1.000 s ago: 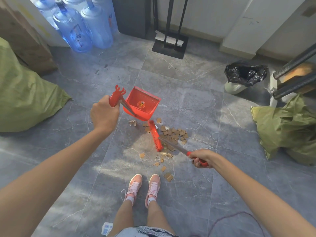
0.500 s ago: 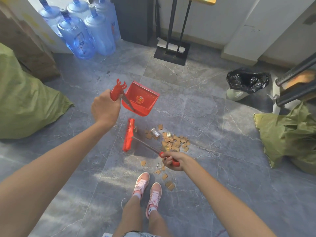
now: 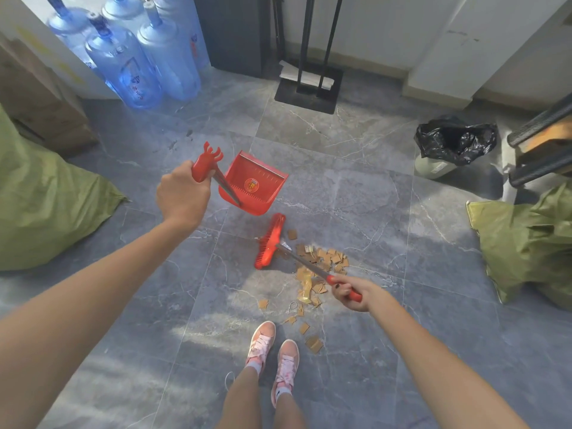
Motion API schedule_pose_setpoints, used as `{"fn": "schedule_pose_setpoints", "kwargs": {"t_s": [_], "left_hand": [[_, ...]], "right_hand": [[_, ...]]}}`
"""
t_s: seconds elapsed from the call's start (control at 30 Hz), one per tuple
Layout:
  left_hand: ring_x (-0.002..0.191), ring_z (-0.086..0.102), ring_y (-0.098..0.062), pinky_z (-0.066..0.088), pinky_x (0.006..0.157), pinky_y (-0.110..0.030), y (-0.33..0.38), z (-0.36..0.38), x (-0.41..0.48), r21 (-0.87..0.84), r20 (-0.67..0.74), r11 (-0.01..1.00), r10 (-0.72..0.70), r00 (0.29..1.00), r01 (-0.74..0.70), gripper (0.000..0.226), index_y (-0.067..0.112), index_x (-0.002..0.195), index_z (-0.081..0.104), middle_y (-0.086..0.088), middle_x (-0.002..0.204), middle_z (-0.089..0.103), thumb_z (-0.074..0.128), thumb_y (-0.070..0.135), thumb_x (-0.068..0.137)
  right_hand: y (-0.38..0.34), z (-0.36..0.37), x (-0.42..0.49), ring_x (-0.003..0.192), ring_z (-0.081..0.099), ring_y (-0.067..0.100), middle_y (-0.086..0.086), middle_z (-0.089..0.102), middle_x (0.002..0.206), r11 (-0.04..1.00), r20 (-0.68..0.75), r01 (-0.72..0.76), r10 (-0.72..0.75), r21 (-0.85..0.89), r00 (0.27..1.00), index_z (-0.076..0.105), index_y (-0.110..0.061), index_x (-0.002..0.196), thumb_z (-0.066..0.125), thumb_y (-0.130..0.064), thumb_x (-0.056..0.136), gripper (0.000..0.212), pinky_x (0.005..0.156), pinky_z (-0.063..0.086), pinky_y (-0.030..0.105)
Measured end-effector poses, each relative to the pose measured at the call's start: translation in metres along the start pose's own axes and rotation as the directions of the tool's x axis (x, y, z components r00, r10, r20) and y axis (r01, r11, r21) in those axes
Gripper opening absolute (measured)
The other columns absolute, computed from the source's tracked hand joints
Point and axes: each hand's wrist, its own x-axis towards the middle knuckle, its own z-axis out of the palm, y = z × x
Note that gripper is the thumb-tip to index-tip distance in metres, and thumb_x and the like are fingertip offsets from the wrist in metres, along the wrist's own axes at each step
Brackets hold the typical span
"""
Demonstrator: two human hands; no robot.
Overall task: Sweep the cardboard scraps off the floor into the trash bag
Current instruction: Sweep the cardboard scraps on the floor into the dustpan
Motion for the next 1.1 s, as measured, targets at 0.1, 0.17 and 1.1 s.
{"fn": "schedule_pose_setpoints", "kwargs": {"t_s": [0.1, 0.17, 1.1], "left_hand": [[0.077, 0.059, -0.043, 0.033, 0.061, -0.035, 0.002, 0.000, 0.003, 0.008, -0.006, 1.000, -0.007, 1.000, 0.007, 0.037, 0.008, 0.084, 0.061, -0.021, 0.081, 0.066, 0.057, 0.045, 0.088], [0.078, 0.059, -0.044, 0.033, 0.061, -0.036, 0.004, -0.002, 0.003, 0.021, -0.013, 1.000, 0.000, 1.000, 0.000, 0.037, 0.007, 0.084, 0.061, -0.023, 0.081, 0.066, 0.058, 0.044, 0.088], [0.078, 0.058, -0.045, 0.035, 0.061, -0.038, -0.028, -0.035, -0.088, 0.074, -0.055, 0.997, -0.021, 0.998, 0.025, 0.039, 0.007, 0.083, 0.059, -0.024, 0.082, 0.064, 0.058, 0.046, 0.086]], "right_hand": [[-0.006, -0.035, -0.017, 0.024, 0.035, 0.007, 0.002, 0.036, 0.064, 0.999, -0.017, 0.011, -0.010, 0.051, 1.000, 0.047, -0.004, 0.097, 0.046, -0.005, 0.097, 0.001, 0.023, 0.030, 0.014], [-0.005, -0.052, -0.023, 0.023, 0.034, 0.007, 0.002, 0.035, 0.061, 0.989, -0.028, 0.010, -0.006, 0.145, 1.000, 0.045, -0.005, 0.091, 0.045, -0.007, 0.097, 0.006, 0.023, 0.029, 0.014], [0.125, -0.113, -0.069, 0.024, 0.035, 0.006, 0.004, 0.037, 0.050, 0.989, 0.028, -0.146, 0.146, 0.014, 0.989, 0.041, -0.009, 0.078, 0.045, -0.007, 0.097, 0.019, 0.022, 0.028, 0.014]]}}
